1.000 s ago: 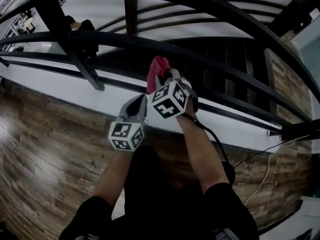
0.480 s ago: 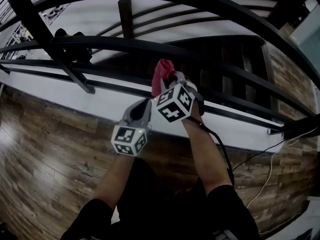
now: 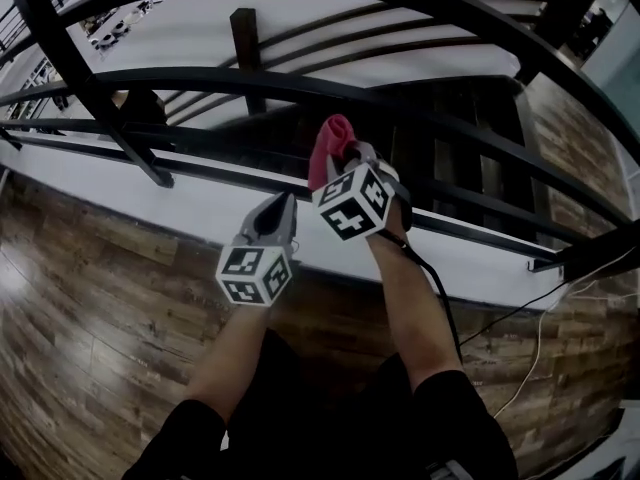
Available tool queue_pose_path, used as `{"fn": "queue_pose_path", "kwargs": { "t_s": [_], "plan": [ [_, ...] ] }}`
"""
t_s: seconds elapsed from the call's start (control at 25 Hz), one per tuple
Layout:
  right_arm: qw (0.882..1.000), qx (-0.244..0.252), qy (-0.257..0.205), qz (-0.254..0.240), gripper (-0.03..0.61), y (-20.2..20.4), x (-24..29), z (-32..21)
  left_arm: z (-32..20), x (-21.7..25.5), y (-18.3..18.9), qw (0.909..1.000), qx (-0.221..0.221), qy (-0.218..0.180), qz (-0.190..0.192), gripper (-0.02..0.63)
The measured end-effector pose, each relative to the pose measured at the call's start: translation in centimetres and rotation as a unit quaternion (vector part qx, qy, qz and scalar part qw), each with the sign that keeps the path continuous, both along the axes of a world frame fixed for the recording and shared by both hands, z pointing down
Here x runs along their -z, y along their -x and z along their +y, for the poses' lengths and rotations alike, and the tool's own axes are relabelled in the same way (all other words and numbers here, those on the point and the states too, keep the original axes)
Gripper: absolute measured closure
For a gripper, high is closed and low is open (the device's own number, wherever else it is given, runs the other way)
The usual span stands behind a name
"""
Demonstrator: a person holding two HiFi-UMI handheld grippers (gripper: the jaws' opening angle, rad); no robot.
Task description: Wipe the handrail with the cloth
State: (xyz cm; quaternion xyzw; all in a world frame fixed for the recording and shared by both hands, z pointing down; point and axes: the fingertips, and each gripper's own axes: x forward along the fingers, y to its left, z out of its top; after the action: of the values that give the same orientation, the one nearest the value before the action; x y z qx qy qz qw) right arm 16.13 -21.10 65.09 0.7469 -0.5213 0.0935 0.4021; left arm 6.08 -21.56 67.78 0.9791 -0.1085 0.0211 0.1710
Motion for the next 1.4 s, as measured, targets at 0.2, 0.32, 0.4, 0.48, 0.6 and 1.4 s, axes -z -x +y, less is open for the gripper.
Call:
{"fn": "queue_pose_path", "kwargs": {
  "t_s": [0.2, 0.32, 0.4, 0.48, 0.6, 1.4],
  "plan": [
    [1.000, -0.011, -0.015, 0.006, 0.538, -1.7, 0.3, 2.9, 2.8, 1.7, -1.4, 0.9985, -0.015, -0.052, 0.012, 0.614],
    [1.000, -0.010, -0.016, 0.002, 0.538, -2.3, 0.2, 4.3, 4.6, 2.3, -2.3, 0.9974, -0.026, -0.067, 0.011, 0.614],
    [1.000, -0.008, -0.018, 0.001, 0.538, -2.6, 0.2, 5.2, 5.7, 2.6, -2.8, 0.9973, -0.027, -0.068, 0.007, 0.614],
    [1.000, -0.003, -0.017, -0.003, 0.538, -3.0, 0.0, 6.3, 6.9, 2.7, -2.9, 0.9971, -0.026, -0.071, 0.000, 0.614],
    [1.000, 0.011, -0.017, -0.016, 0.538, -3.7, -0.3, 7.9, 8.6, 2.8, -3.1, 0.9961, -0.017, -0.085, -0.014, 0.614],
    [0.997, 0.064, -0.007, -0.034, 0.538, -4.0, -0.5, 11.5, 10.4, 6.0, -5.1, 0.9924, 0.039, -0.111, -0.036, 0.614]
  ]
}}
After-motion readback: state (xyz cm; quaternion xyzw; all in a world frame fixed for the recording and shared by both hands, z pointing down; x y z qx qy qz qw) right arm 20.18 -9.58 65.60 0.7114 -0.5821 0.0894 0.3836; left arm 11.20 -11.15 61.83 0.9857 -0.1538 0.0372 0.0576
